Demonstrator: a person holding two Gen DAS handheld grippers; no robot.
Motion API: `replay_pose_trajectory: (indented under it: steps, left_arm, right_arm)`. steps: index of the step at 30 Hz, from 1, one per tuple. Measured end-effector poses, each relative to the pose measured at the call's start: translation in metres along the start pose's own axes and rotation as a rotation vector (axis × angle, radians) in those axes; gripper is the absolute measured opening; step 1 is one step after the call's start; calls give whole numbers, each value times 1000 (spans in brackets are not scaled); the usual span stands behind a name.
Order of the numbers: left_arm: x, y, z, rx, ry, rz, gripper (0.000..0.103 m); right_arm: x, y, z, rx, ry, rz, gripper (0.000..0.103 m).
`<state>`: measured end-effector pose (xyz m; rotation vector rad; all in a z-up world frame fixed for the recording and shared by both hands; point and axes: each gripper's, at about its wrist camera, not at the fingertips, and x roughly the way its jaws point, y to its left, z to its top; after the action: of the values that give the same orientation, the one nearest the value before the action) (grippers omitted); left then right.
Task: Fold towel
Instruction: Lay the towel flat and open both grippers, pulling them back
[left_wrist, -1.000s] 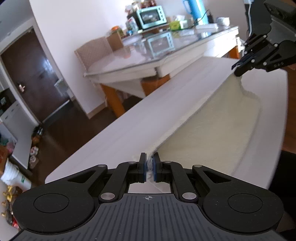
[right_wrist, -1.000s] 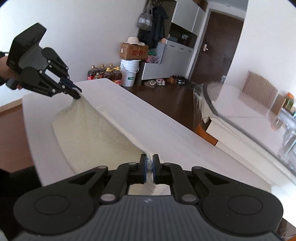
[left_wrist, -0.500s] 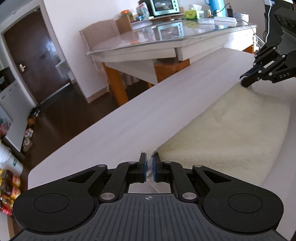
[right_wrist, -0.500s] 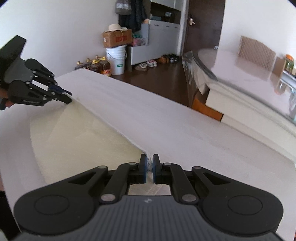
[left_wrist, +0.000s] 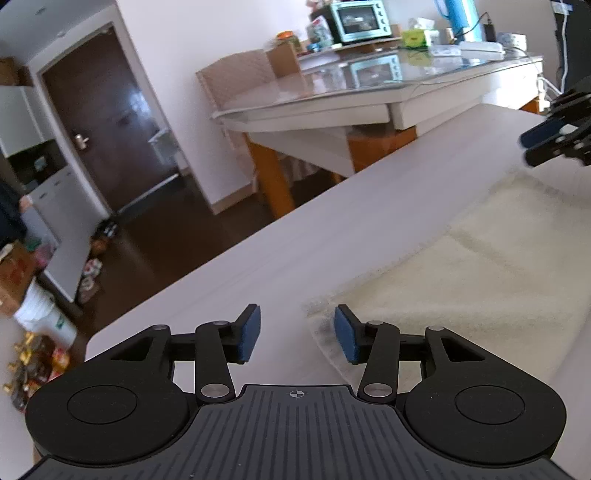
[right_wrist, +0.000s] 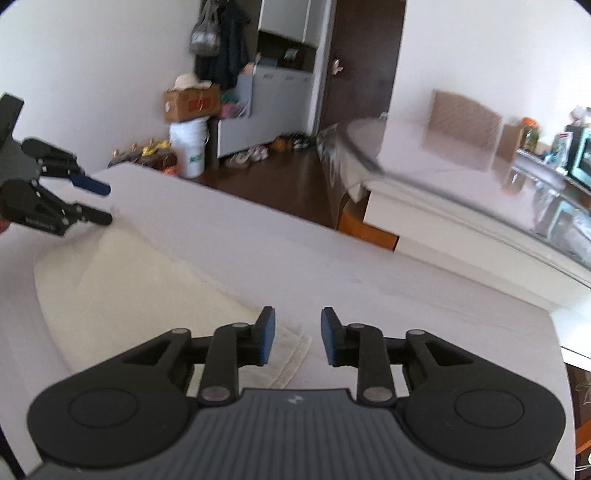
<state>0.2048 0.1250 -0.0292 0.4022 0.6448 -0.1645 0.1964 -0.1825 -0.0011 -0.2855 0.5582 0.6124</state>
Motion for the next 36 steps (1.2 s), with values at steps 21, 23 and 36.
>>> replay_pose_trajectory:
  steps: [21,23,36]
  left_arm:
    - [-22,-34,-19,43,-22,-125,48]
    - [-28,-41,-21,48,-20,-139,48]
    - [-65,-114,-16,54,-15,-272,48]
  right_arm:
    - [-9,30,-30,100,80,102,24]
    - [-7,24,-30,92,81,94,23]
    - [29,4,-11,-92,69,-48,37]
